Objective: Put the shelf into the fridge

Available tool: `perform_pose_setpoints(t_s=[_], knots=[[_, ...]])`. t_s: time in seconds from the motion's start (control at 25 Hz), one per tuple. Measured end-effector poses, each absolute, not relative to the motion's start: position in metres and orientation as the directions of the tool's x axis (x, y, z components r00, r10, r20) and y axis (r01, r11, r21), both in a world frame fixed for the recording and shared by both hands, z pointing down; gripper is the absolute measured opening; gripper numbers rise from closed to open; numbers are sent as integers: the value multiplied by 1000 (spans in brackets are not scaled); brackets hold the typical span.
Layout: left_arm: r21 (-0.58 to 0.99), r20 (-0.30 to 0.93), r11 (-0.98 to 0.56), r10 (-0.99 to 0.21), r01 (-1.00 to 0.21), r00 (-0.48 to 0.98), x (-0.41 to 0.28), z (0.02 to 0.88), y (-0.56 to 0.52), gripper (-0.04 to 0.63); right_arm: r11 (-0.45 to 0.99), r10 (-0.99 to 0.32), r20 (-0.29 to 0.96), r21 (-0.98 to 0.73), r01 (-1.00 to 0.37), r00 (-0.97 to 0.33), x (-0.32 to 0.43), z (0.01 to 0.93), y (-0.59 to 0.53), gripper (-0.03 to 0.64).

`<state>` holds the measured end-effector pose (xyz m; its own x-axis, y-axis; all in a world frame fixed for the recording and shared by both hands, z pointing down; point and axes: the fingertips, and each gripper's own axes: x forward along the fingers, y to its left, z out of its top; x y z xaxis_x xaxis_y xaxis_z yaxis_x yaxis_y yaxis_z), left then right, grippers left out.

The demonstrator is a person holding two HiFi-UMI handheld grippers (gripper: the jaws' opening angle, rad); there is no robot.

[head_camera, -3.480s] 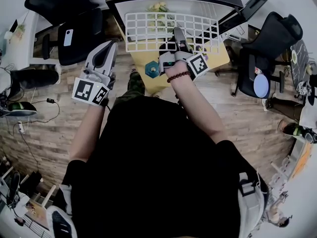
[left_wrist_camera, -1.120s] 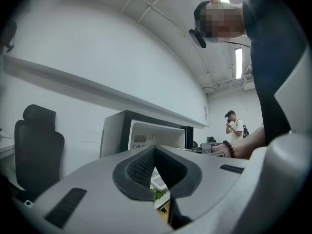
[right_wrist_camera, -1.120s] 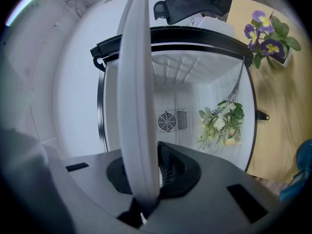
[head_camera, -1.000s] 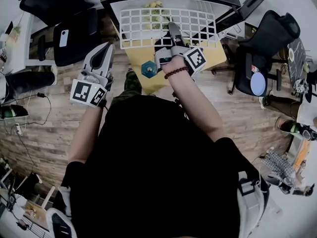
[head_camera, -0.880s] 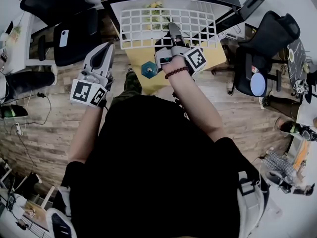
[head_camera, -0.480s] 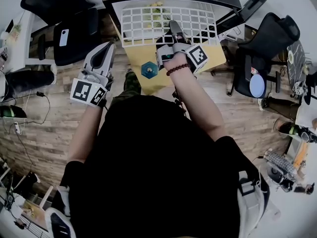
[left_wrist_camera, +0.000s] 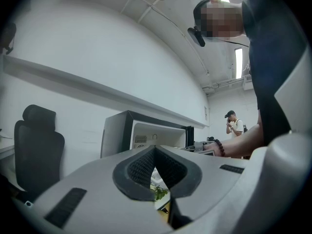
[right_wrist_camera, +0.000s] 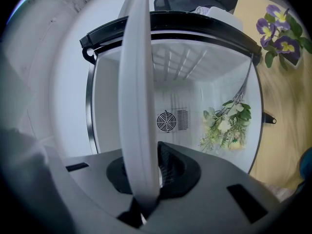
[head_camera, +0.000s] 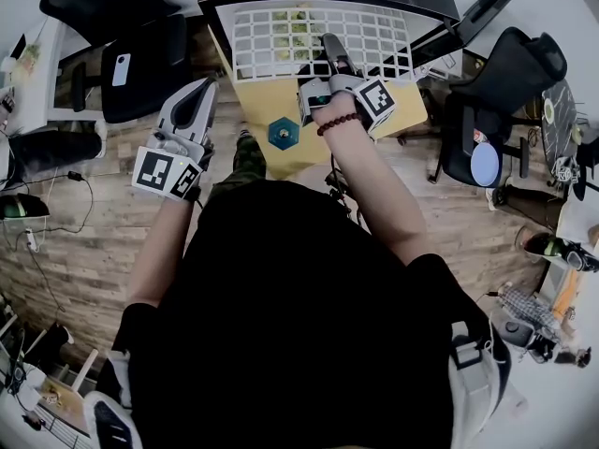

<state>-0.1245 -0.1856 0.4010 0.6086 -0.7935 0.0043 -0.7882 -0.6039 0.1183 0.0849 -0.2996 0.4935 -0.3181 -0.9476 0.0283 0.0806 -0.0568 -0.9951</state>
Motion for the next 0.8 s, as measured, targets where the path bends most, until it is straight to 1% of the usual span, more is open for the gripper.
perform_pose_setpoints(t_s=[0.56, 0.8], knots=[[119, 7, -602, -795, -790, 607, -127, 402, -188, 18, -24, -948, 2, -998, 65, -317, 86, 494, -311, 48], [120, 5, -598, -798, -793, 603, -129, 402, -186, 18, -34, -950, 9, -997, 75, -312, 86, 495, -312, 48]])
